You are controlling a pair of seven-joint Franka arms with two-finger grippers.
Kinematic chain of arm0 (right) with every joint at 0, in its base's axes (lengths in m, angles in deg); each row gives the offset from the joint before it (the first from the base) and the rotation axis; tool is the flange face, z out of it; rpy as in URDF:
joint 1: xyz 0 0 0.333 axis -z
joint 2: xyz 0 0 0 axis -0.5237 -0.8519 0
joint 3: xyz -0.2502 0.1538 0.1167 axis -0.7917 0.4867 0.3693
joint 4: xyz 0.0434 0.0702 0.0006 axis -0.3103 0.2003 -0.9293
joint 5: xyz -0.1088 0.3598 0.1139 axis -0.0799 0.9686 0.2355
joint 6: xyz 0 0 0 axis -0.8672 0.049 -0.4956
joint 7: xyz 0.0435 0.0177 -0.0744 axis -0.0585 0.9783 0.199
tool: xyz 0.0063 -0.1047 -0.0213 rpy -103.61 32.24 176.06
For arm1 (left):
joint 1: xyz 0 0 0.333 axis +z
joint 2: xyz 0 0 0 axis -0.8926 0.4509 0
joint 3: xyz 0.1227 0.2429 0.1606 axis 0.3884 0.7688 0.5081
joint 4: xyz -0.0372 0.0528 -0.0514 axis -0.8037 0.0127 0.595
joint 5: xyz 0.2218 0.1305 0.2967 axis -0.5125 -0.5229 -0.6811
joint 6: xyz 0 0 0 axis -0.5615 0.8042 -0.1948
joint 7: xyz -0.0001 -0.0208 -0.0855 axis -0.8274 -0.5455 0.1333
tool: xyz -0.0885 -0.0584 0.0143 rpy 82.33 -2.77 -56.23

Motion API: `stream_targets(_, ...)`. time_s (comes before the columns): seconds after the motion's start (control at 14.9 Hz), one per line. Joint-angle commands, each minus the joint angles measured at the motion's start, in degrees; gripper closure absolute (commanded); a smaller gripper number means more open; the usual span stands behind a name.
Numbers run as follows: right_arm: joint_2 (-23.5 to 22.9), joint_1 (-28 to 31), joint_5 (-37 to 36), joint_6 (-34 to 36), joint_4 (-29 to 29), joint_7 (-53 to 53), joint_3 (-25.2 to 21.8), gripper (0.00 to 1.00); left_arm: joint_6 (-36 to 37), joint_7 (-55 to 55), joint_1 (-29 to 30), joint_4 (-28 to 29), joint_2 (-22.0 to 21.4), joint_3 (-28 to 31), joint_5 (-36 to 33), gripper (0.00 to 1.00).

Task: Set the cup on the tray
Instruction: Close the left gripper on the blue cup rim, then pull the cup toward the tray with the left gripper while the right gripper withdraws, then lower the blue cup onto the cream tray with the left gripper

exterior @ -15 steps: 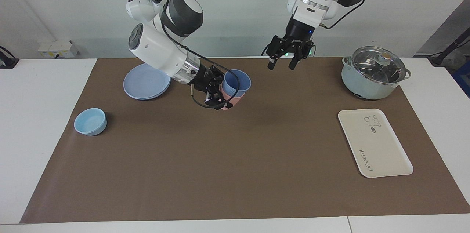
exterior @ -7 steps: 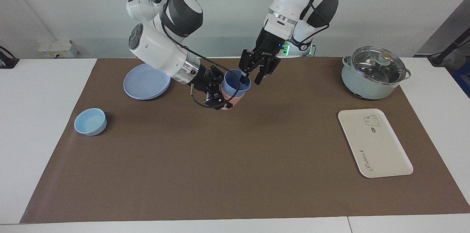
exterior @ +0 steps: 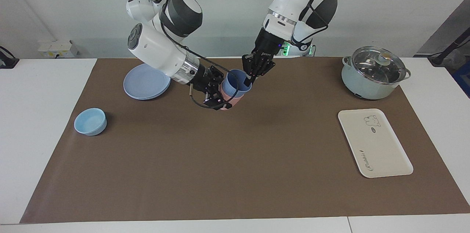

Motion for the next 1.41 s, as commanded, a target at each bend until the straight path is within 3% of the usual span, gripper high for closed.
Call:
stream_targets(0.0, 1.0, 0.4, 1.6, -0.2, 1.0, 0.3, 0.6, 1.0, 0.9, -2.4, -1.1, -3.1, 0.9, 0.8, 0.9, 1.0)
stream_targets(0.34, 1.3, 0.6, 1.7, -0.1, 1.1, 0.4, 0.6, 1.0, 13.7, -2.3, 0.2, -11.7, 0.2, 1.5, 2.5, 1.0)
stream_targets(0.67, 2.0, 4.2, 3.5, 5.4, 1.7, 5.9, 0.5, 1.0, 21.0, 3.0, 7.4, -12.6, -0.4, 2.4, 2.7, 1.0)
stream_targets(0.87, 3.5, 7.8, 6.6, 7.0, 5.2, 12.2, 0.5, 1.0, 21.9, 13.0, 14.7, -8.7, -2.3, 2.7, 4.8, 1.0)
stream_targets(1.14, 4.0, 13.2, 13.2, 6.9, 14.6, 31.6, 0.4, 1.0, 19.9, 37.8, 25.4, 4.0, -6.9, 3.1, 4.9, 1.0)
stream_targets(1.28, 0.8, 16.3, 13.3, 6.8, 14.1, 35.3, 0.4, 1.0, 15.6, 50.2, 31.0, 6.6, -5.5, 3.1, 4.8, 1.0)
stream_targets(1.35, -1.6, 17.4, 13.3, 6.8, 13.2, 38.2, 0.3, 1.0, 13.1, 55.2, 33.7, 6.8, -2.5, 3.1, 4.5, 1.0)
